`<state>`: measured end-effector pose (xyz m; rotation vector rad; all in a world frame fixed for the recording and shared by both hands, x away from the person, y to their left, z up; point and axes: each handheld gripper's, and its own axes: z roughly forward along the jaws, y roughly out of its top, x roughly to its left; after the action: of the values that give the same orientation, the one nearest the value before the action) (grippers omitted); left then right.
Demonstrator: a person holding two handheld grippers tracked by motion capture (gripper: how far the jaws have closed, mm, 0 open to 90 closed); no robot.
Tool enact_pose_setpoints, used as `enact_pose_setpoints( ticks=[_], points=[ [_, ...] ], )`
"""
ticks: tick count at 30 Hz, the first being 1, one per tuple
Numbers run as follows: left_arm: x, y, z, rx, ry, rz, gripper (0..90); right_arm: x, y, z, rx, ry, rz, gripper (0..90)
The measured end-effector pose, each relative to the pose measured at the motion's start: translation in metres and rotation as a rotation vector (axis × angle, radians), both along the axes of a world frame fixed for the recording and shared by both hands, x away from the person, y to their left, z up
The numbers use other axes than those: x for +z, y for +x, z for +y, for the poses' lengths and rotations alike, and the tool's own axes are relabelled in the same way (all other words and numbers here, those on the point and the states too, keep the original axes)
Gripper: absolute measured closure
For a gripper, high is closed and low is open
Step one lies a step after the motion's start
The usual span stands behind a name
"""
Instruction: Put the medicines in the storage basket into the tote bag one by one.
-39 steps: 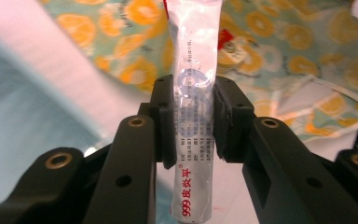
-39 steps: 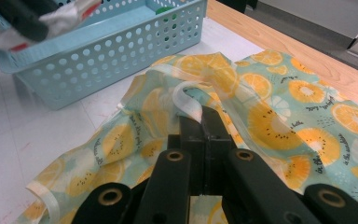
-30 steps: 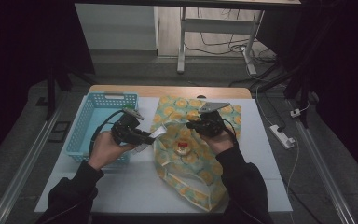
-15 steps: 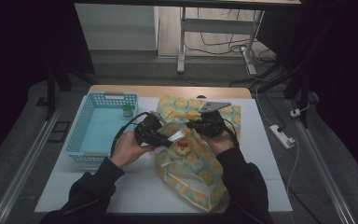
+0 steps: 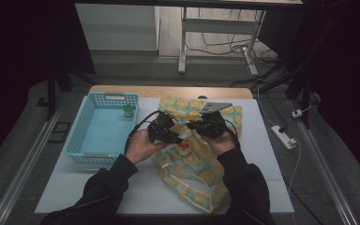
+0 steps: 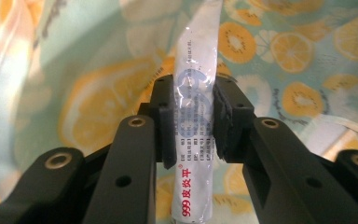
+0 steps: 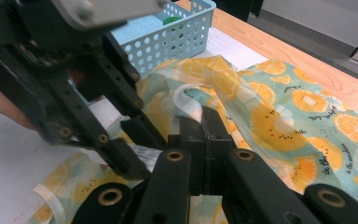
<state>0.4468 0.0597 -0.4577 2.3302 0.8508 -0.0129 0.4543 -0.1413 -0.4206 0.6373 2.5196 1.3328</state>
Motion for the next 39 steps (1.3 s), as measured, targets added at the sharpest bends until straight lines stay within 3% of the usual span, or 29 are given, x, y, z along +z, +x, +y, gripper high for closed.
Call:
enact_pose_setpoints(
  ticks=[13,32,39],
  points=[
    [-0.009,0.015,-0.012,0.025,-0.026,-0.050,70.9,-0.001,0.000,0.002,0.004,-0.004,0.001,90.0],
    [-0.032,0.032,-0.018,0.079,-0.002,-0.086,70.5,-0.005,0.002,0.001,-0.007,-0.018,0.010,90.0],
    [-0.028,0.029,-0.012,0.075,-0.024,-0.117,59.7,-0.005,0.003,0.000,-0.014,-0.015,0.011,90.0]
  ],
)
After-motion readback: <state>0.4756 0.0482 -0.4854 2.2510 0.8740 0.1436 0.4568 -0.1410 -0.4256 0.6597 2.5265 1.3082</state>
